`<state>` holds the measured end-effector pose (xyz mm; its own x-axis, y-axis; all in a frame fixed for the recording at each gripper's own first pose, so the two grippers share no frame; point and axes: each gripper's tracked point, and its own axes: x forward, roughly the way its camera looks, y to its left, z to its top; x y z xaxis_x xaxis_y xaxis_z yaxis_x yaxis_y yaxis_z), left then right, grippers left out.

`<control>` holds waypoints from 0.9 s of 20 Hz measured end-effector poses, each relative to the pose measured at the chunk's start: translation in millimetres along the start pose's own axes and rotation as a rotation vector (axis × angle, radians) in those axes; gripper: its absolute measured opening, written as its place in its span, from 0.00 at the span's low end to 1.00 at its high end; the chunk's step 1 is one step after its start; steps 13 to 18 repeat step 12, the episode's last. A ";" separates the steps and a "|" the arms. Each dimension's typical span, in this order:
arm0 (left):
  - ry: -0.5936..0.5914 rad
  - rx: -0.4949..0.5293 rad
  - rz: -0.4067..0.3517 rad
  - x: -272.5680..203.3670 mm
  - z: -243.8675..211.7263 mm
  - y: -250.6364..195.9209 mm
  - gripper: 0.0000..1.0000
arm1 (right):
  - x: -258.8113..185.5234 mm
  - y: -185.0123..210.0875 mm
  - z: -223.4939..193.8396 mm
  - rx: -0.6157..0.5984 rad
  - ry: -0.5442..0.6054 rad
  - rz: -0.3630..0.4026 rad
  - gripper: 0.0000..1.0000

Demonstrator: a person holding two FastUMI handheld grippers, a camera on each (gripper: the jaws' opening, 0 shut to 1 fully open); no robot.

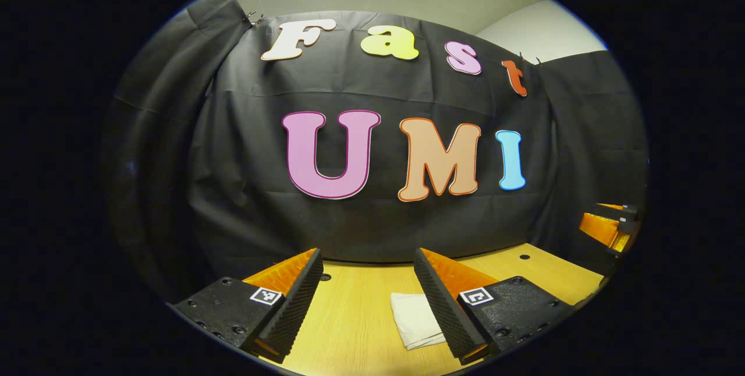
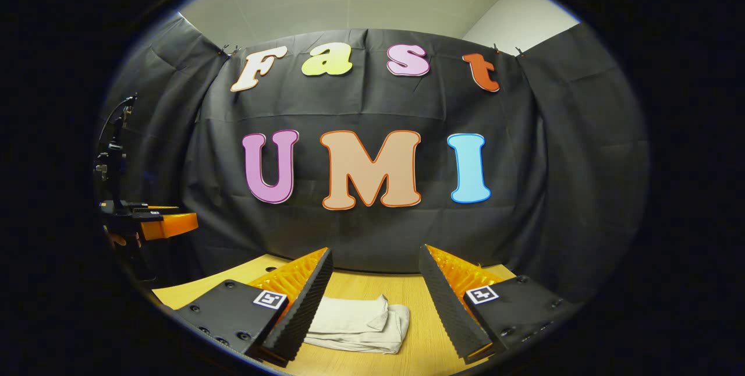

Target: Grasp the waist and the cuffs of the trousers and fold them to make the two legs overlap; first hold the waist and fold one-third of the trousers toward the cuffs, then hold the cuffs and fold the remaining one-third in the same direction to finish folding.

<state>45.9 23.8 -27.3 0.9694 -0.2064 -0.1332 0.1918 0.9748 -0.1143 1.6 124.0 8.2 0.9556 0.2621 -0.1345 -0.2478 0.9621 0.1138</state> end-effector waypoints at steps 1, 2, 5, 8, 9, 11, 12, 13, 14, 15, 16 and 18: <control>-0.003 0.001 0.000 -0.7 1.3 1.7 0.94 | -1.6 1.7 2.6 0.001 -0.002 -0.003 0.96; -0.005 0.001 0.000 -0.1 2.3 3.1 0.94 | -2.0 2.9 3.9 0.003 -0.005 -0.006 0.96; -0.012 0.000 -0.003 0.3 6.5 8.8 0.94 | -3.9 4.0 6.7 0.004 -0.011 -0.015 0.92; -0.020 0.004 -0.007 1.2 10.7 13.0 0.94 | -5.2 6.1 10.1 0.009 -0.019 -0.027 0.92; -0.023 0.005 -0.008 1.8 12.3 14.3 0.94 | -6.2 5.7 10.7 0.010 -0.022 -0.031 0.96; -0.036 0.008 -0.017 1.5 17.7 14.2 0.94 | -8.8 5.9 11.8 0.010 -0.028 -0.039 0.96; -0.045 0.009 -0.023 1.9 20.2 13.9 0.94 | -9.7 5.7 12.7 0.009 -0.029 -0.045 0.96; -0.045 0.009 -0.023 1.9 20.2 13.9 0.94 | -9.7 5.7 12.7 0.009 -0.029 -0.045 0.96; -0.045 0.009 -0.023 1.9 20.2 13.9 0.94 | -9.7 5.7 12.7 0.009 -0.029 -0.045 0.96; -0.045 0.009 -0.023 1.9 20.2 13.9 0.94 | -9.7 5.7 12.7 0.009 -0.029 -0.045 0.96; -0.045 0.009 -0.023 1.9 20.2 13.9 0.94 | -9.7 5.7 12.7 0.009 -0.029 -0.045 0.96; -0.045 0.009 -0.023 1.9 20.2 13.9 0.94 | -9.7 5.7 12.7 0.009 -0.029 -0.045 0.96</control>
